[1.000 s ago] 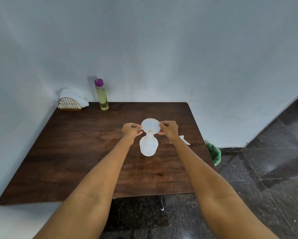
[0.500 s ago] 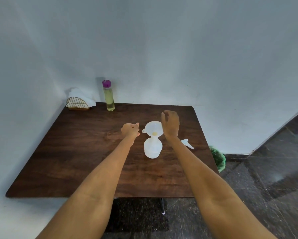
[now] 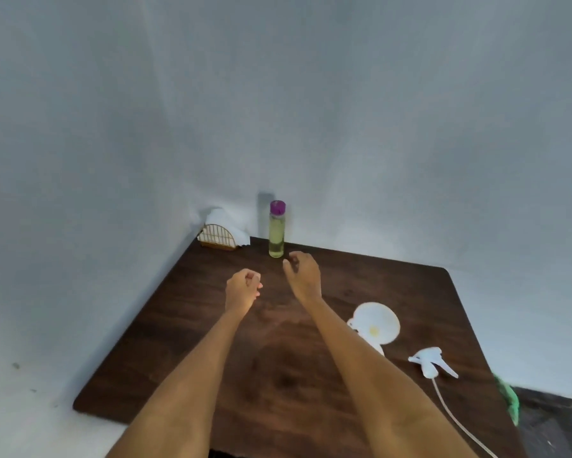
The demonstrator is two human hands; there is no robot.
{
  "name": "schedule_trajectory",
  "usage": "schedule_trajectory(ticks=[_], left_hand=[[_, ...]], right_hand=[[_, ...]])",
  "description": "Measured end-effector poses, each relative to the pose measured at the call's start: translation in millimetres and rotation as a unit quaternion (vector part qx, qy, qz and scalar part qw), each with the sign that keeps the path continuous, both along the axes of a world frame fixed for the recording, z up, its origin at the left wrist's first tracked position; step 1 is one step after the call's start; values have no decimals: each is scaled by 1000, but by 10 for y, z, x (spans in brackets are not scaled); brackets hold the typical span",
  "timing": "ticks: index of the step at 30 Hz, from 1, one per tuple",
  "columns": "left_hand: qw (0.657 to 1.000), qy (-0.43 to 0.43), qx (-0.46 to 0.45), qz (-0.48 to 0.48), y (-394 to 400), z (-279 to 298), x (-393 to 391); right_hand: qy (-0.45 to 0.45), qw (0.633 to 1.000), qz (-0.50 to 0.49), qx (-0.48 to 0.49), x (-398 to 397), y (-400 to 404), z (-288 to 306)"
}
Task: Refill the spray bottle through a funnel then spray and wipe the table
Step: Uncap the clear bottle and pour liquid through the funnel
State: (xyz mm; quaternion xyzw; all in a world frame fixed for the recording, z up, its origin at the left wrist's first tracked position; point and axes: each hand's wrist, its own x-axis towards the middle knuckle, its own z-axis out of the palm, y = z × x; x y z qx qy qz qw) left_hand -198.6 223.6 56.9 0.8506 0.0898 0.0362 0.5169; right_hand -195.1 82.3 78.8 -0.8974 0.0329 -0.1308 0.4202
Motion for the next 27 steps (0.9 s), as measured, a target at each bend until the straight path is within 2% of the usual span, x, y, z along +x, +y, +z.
schedule_trajectory(ticks=[7,14,22,27], left_hand=[[999,25,21,-10,385,-350,930],[997,52,39,-52,529,-632,1816],[994,76,30,-70,531,-924,2205],[993,85,31,-75,556,-1041,2117]], right_hand=[[79,996,-19,21,886,272,-360],[108,984,-75,120,1918,289,-605],[95,983,-93,129,2595,296,-749],[71,984,-91,135,2475,327,-733]])
